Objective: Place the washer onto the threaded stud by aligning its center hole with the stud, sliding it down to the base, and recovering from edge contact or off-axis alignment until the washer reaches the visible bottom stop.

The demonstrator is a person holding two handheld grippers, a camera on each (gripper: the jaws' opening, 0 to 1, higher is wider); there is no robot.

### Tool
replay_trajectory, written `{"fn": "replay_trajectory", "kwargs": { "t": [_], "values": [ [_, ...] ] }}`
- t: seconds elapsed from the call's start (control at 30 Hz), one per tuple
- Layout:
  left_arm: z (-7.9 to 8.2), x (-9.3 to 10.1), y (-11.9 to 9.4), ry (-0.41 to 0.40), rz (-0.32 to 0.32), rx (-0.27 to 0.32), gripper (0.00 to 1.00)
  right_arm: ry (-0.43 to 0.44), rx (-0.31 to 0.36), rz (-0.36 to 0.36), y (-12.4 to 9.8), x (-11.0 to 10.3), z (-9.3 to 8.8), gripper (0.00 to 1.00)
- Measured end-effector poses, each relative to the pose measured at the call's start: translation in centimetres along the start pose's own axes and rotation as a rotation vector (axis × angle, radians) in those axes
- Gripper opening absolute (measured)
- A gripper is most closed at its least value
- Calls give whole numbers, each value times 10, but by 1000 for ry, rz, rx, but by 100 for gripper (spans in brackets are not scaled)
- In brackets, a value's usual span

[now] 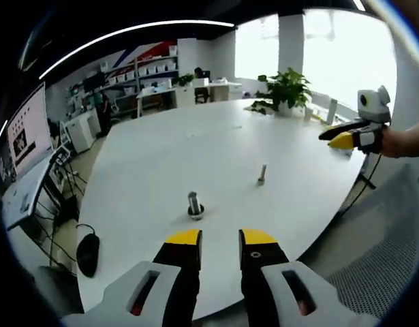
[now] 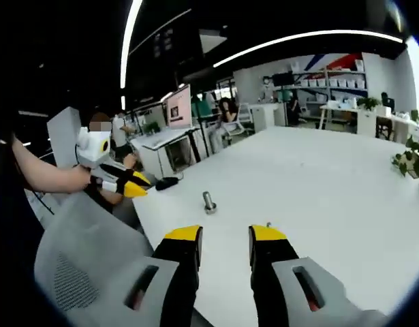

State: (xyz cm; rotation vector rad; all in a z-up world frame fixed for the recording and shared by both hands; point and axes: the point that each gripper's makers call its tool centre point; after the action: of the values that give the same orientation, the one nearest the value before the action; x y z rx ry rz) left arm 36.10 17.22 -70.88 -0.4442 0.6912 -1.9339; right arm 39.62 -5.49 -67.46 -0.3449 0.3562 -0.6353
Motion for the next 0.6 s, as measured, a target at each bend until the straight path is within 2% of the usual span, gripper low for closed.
{"fn": "replay_trajectory", "kwargs": {
  "t": [0.13, 0.17, 0.23, 0.27, 0.3, 0.4, 0.53, 0.6],
  "values": [
    [5, 3, -2, 0, -10, 20, 20, 15, 86, -12, -12, -10, 12, 30],
    [7, 4, -1, -1, -15, 28, 20, -11, 127, -6, -16, -15, 18, 30],
    [9, 6, -2, -9, -28, 46, 21, -97, 91, -57, -20, -11, 16, 31],
    [10, 7, -3, -11, -33, 49, 22, -97, 72, -55, -21, -13, 15, 31],
    [12, 8, -3, -5, -38, 59, 22, -59, 66, -45, -23, -16, 16, 31],
    [15, 9, -3, -5, -39, 70, 23, 19, 110, -56, -32, -20, 21, 31],
    [15, 7, -5, 6, -29, 79, 22, 26, 83, -71, -32, -25, 9, 33],
    [18, 6, -8, 8, -21, 97, 22, -5, 58, -83, -31, -26, 2, 33]
  ]
}}
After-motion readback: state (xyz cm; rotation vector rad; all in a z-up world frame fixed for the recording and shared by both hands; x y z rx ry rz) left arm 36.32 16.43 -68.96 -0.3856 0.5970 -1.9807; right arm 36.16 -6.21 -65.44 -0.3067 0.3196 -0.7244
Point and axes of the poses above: the point that each gripper's makers call its tool centre point, and the gripper's own axes: y roughly forward along the fingers, x roughly to its right, z roughly out of its top, and after that the axes turned 4 degrees about -x, right-handed
